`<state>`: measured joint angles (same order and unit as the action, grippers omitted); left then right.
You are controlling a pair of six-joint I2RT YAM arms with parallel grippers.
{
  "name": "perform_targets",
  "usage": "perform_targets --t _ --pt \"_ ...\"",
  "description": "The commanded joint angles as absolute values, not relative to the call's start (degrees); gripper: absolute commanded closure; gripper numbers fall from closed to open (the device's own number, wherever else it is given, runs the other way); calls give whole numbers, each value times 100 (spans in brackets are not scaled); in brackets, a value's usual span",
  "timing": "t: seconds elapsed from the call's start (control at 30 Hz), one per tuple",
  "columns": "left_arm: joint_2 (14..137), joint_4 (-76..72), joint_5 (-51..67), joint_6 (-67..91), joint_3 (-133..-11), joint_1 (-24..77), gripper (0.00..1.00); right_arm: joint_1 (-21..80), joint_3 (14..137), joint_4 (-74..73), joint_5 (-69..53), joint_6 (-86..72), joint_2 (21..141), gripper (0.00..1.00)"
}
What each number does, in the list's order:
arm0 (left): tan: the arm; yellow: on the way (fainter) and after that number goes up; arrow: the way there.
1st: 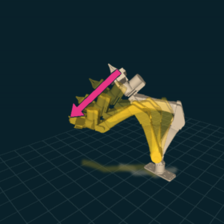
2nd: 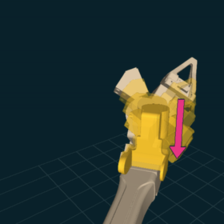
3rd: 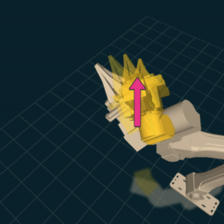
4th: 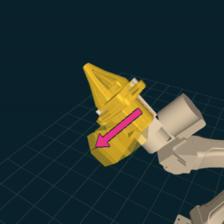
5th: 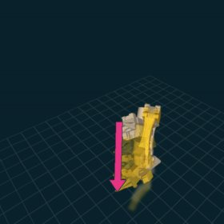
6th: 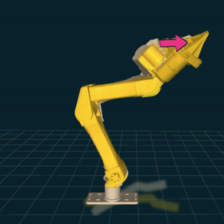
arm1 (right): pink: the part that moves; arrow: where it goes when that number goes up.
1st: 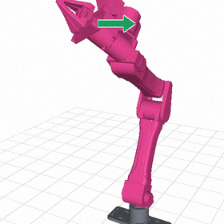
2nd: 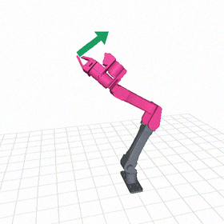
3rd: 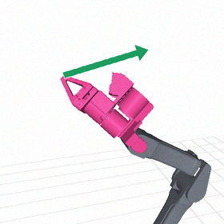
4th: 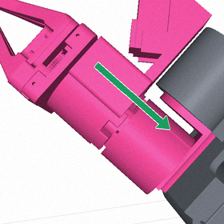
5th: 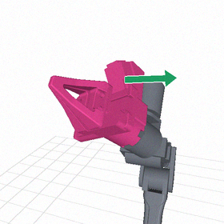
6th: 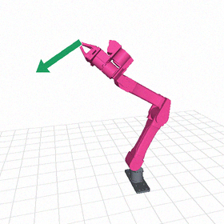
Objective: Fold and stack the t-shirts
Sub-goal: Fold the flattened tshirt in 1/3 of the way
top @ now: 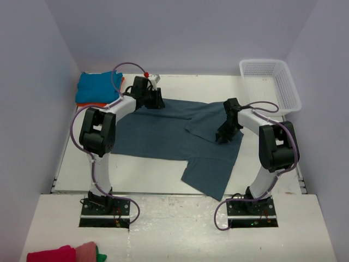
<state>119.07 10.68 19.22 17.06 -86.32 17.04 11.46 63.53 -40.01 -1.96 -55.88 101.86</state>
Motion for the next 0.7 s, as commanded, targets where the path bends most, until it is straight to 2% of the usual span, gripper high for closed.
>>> perform_targets --t 0.0,0.2,0.27,0.33,0.53,0.67 --pt "11505 756 2127 1802 -8561 1661 63 1169 6705 -4280 105 -5607 10300 76" --pt "11557 721 2188 1802 -8560 1661 63 1169 6706 -4333 97 -5599 10327 77" --pt "11610 721 2285 1819 -8578 1670 63 1169 6732 -4368 105 -5590 10353 85" --pt "11637 712 2346 1854 -8578 1679 63 1169 6733 -4351 158 -5616 10327 100" --pt "11523 738 2286 1837 -8552 1731 62 1186 6399 -3965 237 -5660 10073 100" --pt "11137 642 2092 1715 -8376 1959 59 1335 5978 -3350 578 -5258 9329 100"
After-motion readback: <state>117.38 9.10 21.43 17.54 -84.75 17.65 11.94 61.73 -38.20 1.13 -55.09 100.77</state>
